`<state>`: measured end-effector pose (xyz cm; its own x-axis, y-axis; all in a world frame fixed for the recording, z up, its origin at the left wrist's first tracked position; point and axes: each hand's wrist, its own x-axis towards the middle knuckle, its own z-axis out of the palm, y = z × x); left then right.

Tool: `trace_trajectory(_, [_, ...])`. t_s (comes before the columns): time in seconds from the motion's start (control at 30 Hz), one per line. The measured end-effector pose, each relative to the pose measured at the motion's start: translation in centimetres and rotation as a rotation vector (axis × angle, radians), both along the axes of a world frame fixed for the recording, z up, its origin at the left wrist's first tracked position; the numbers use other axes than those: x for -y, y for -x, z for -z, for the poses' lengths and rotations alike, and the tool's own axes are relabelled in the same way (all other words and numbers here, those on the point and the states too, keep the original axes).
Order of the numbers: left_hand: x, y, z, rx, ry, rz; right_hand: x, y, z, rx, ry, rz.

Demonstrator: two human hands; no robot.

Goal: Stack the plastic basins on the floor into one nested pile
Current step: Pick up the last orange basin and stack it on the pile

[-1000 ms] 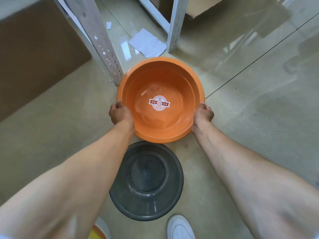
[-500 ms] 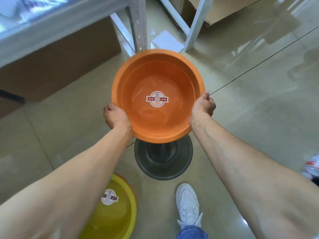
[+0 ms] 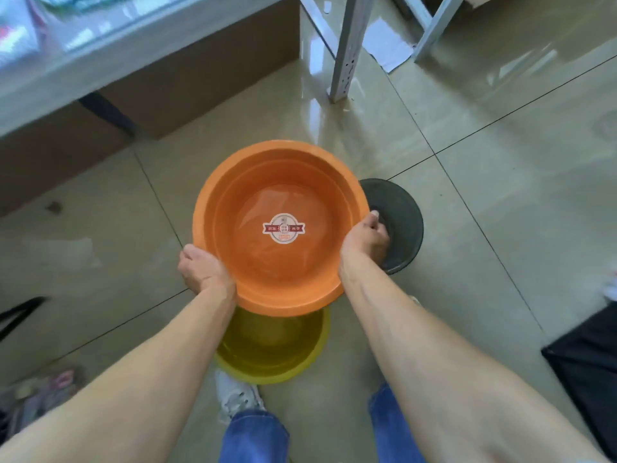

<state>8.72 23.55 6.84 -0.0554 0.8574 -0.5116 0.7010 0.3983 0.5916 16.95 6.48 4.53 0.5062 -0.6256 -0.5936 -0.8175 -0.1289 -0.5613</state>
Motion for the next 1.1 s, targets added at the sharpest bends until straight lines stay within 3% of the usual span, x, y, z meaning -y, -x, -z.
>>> trace_trajectory(0.4, [-0.4,14.7,2.8,-0.185,0.015,-0.174,-1.6,12.6,2.2,-0.196,0.099,-0.076])
trace_trajectory(0.73, [0.1,17.1,9.6,-0.139,0.021,-0.255,-0.2,14.9,9.4,-0.158,-0.006,-0.113])
trace_trajectory(1.1, [1.3,18.4,13.9,-0.177,-0.065,-0.167,1.8,15.0,12.7,-0.123,0.087,-0.210])
